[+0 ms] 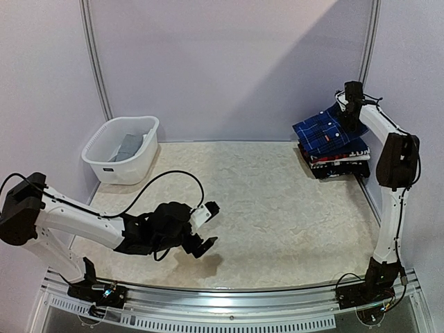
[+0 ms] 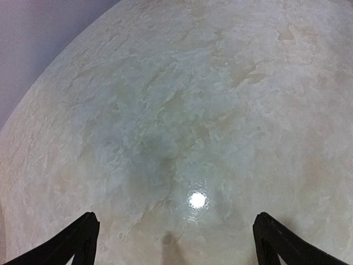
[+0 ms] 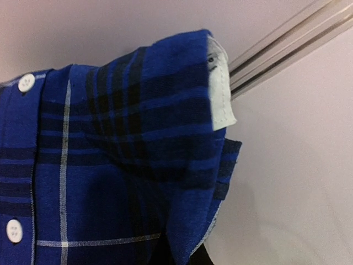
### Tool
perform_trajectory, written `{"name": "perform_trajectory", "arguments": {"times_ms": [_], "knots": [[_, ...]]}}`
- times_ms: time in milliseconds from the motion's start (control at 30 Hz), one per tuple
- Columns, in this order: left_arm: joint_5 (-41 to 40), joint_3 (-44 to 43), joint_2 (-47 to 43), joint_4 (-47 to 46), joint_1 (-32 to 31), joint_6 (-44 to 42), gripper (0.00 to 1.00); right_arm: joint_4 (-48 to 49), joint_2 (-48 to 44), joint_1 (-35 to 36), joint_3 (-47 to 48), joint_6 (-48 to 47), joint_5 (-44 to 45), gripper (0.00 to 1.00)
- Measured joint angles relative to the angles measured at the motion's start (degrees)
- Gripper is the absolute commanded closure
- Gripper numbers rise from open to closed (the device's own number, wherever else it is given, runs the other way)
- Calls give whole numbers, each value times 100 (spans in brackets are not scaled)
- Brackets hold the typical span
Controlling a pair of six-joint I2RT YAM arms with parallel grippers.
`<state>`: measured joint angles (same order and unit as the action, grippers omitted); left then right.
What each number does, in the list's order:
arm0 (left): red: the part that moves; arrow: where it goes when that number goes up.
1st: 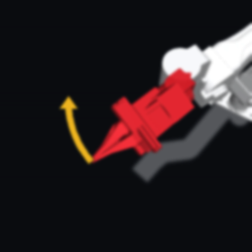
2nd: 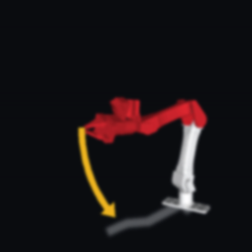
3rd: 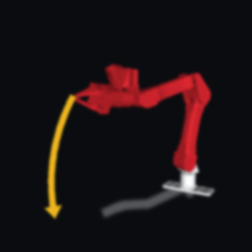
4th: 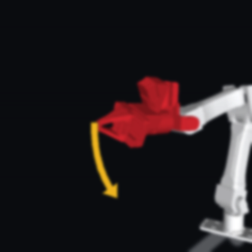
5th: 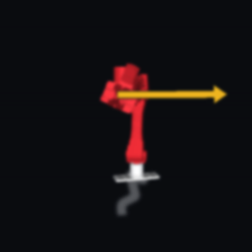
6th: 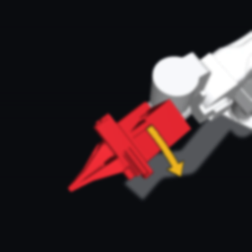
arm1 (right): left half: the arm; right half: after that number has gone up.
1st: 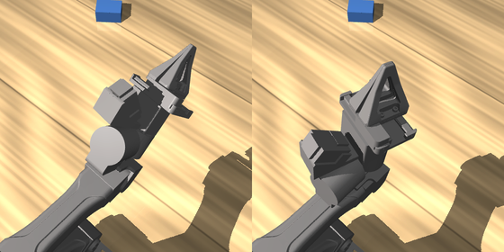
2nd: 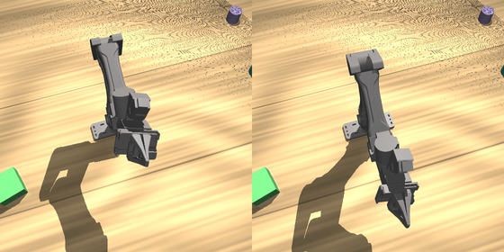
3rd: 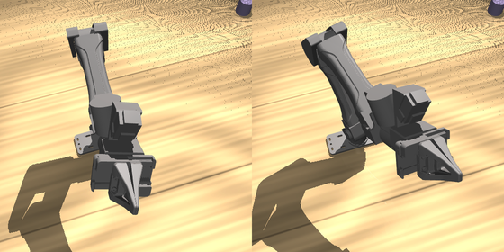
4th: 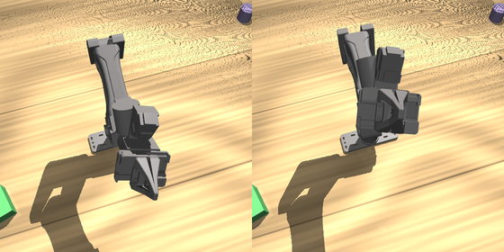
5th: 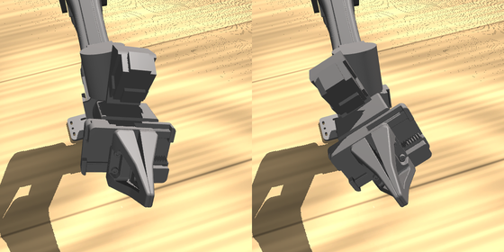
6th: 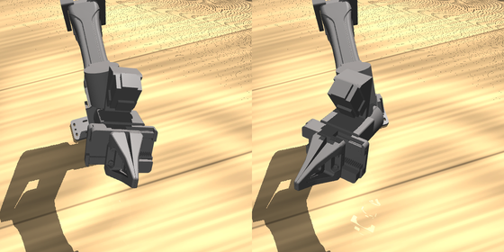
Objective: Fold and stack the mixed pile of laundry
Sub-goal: Place the square-folded shirt at the corner of the board.
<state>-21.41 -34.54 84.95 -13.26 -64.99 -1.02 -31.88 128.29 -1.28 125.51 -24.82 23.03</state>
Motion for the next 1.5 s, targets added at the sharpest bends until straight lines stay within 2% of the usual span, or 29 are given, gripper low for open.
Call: {"name": "perform_trajectory", "arguments": {"times_ms": [333,533,667,800,1000,1100,1233,1500], "knots": [[28,0,61,-87,44,0,0,398,485,-247,-68,-81,55,100],[61,0,61,-105,57,0,0,496,485,-269,-76,151,175,92],[90,0,59,-105,59,2,0,533,485,-310,-133,378,238,81],[109,28,55,-107,61,2,1,603,487,-400,-208,575,352,64],[109,164,-70,-101,63,2,1,619,498,-522,-192,839,428,27],[111,170,-136,-101,63,15,1,507,487,-546,-109,1134,251,14],[136,170,-184,-101,63,22,0,267,302,-560,-9,1539,-85,10],[175,170,-286,-103,63,44,0,9,-640,-549,48,2369,-887,9]]}}
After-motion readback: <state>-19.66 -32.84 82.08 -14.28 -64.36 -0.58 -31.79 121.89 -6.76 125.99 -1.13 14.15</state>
